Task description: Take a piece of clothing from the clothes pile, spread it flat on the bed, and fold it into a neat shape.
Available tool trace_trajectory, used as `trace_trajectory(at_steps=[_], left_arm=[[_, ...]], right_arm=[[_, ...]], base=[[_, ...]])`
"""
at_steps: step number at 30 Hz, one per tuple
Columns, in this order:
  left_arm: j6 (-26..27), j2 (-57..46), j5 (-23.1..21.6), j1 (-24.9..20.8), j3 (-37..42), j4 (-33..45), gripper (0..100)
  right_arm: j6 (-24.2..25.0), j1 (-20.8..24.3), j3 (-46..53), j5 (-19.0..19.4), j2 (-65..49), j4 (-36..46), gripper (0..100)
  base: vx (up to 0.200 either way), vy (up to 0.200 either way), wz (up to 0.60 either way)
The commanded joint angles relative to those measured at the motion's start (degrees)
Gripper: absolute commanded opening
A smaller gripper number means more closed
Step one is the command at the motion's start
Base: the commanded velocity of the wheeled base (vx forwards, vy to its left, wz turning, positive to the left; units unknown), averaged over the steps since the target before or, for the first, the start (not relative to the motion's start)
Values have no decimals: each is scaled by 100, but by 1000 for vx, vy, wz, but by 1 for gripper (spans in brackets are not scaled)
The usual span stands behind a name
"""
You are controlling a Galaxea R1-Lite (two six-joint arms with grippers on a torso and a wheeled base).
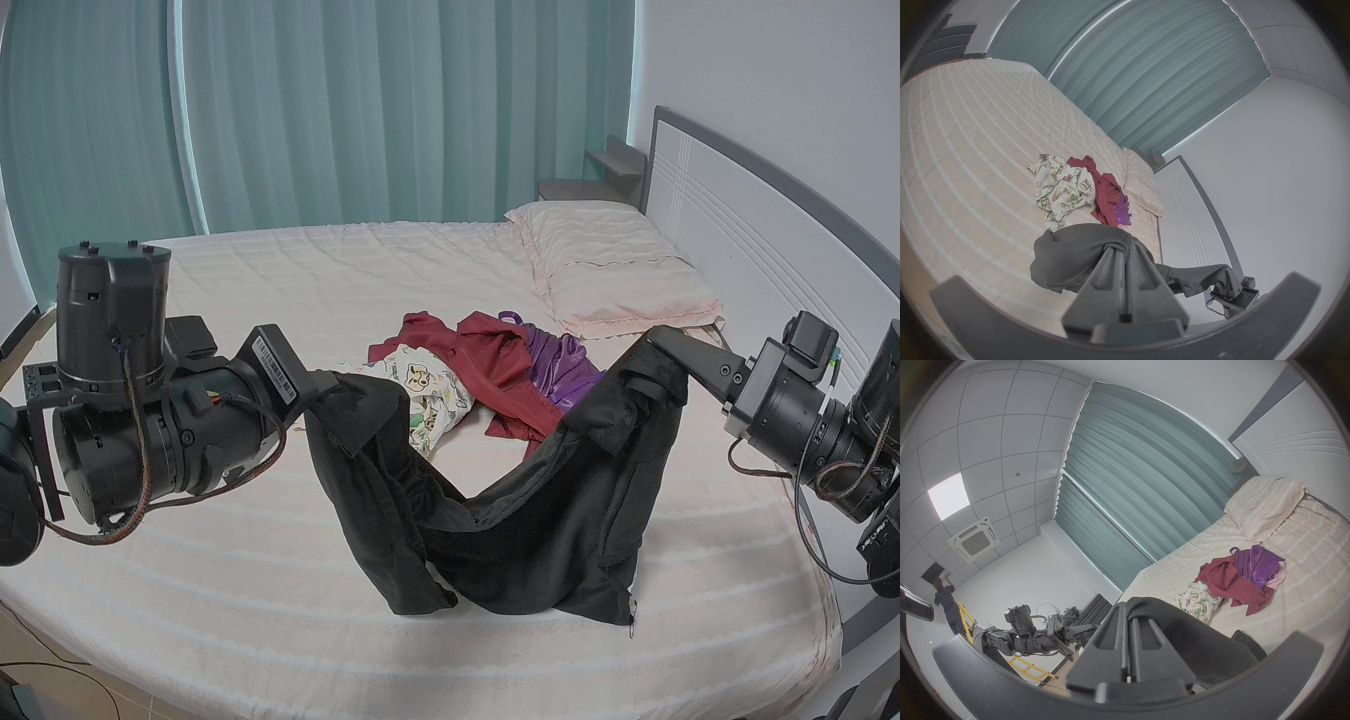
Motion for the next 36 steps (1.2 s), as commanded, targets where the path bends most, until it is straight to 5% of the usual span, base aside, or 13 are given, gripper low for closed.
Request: trace_trajectory(at_steps=[1,7,22,36], left_arm=[[-14,-94,-4,-17,145,-12,0],[-31,-235,-12,-17,312,-12,0],[-269,-464,-12,-17,426,-12,0],[-269,-613,-65,-8,479,-21,0]], right_arm=[[0,15,30,-10,-33,0,0],[0,15,39,-19,-95,0,0],[-8,42,118,-19,-121,9,0],[-8,42,109,-1,-165,9,0]], base=[[-200,0,0],[-200,0,0],[0,0,0],[0,200,0]])
